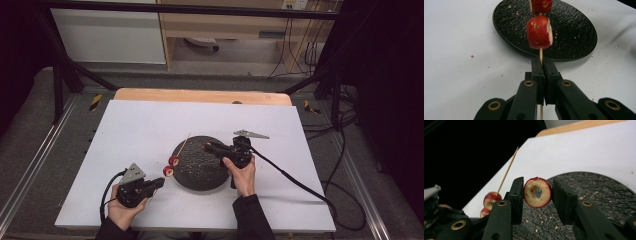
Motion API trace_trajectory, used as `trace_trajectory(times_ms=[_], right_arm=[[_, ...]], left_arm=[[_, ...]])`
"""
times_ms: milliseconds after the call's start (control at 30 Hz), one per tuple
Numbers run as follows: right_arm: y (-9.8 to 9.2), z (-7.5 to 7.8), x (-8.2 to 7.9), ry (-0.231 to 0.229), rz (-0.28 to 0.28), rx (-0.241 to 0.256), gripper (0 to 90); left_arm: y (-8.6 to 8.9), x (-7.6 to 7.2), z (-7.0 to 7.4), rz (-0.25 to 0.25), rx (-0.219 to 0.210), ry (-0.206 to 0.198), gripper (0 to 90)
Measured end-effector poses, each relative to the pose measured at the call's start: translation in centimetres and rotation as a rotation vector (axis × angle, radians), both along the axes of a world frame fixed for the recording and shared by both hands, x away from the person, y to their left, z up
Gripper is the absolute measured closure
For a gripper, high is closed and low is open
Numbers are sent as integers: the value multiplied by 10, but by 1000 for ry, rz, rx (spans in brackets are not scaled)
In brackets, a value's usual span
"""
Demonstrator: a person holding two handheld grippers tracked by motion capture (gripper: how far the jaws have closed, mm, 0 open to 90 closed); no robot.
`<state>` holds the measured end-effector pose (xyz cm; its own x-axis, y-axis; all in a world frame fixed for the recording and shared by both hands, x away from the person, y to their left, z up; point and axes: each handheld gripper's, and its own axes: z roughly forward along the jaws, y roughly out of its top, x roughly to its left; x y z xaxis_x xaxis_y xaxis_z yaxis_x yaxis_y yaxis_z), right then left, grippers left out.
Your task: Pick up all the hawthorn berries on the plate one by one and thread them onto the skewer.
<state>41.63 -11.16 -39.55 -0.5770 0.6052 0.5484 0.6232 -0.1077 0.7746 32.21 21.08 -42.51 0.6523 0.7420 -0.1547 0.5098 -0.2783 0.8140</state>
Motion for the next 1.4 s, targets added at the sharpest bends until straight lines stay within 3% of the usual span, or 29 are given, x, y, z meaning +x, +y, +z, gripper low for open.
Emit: trace_trajectory(times_ms=[233,467,933,1400], right_arm=[[-8,0,-2,-44,-72,86,631],[-12,5,-1,-82,-113,137,631],[-21,19,3,-138,-187,214,631],[-24,21,11,-155,-236,278,632]], left_arm=[[-9,0,4,1,-11,-14,886],[-17,4,5,-1,-6,-24,886],[-35,5,7,-35,26,-38,886],[-52,3,8,-55,-10,-40,886]])
